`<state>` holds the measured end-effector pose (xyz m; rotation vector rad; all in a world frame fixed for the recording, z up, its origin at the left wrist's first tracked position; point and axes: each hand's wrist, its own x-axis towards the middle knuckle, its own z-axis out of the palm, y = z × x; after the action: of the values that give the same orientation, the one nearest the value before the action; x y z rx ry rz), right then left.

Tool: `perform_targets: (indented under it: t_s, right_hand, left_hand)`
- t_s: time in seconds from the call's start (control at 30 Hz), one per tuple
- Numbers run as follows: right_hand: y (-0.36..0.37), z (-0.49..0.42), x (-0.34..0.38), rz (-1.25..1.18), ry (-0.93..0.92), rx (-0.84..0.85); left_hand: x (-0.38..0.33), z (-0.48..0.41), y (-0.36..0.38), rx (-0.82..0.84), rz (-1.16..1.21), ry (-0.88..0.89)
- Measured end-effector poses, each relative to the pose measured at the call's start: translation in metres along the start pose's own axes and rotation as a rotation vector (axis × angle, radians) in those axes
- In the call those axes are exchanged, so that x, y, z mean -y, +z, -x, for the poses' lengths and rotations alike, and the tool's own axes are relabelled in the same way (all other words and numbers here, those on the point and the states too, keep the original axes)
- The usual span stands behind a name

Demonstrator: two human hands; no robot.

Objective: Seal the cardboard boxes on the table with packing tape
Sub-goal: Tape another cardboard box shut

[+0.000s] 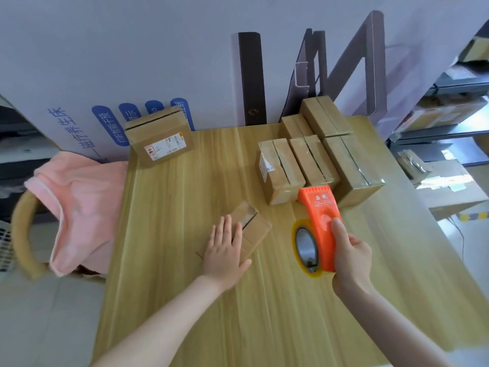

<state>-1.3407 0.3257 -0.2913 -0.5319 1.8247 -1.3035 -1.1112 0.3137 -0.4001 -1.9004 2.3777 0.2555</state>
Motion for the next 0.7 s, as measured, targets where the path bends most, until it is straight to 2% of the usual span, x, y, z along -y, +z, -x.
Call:
perform_targets:
  t_s: [0.17, 0.33, 0.4, 0.5, 0.57, 0.63, 0.7]
  right_hand:
    - [-0.054, -0.035, 0.005, 0.093, -0.009, 0.122]
    - [-0.104, -0.07, 0.017, 0.159, -0.029, 0.317]
    - [-0.125, -0.082, 0.02, 0.188, -0.034, 0.385]
    - [-0.148, -0.096, 0.024, 0.239, -0.05, 0.445]
    - [-0.158, -0.101, 0.028, 0.266, -0.058, 0.486]
    - [-0.163, -0.102, 0.033, 0.272, -0.069, 0.525]
    - [-0.166, -0.101, 0.038, 0.286, -0.093, 0.551]
  left_hand:
    - [-0.072, 0.014, 0.01, 0.018, -0.043, -0.004]
    - [-0.132, 0.022, 0.008, 0.043, -0.03, 0.026]
    - [-0.155, 0.022, 0.007, 0.057, -0.057, 0.132]
    - [-0.175, 0.021, 0.006, 0.105, -0.225, 0.436]
    - [-0.177, 0.019, 0.001, 0.071, -0.335, 0.588]
    - [-0.173, 0.015, -0.006, 0.088, -0.436, 0.662]
    - [-0.172, 0.011, -0.016, 0.14, -0.495, 0.644]
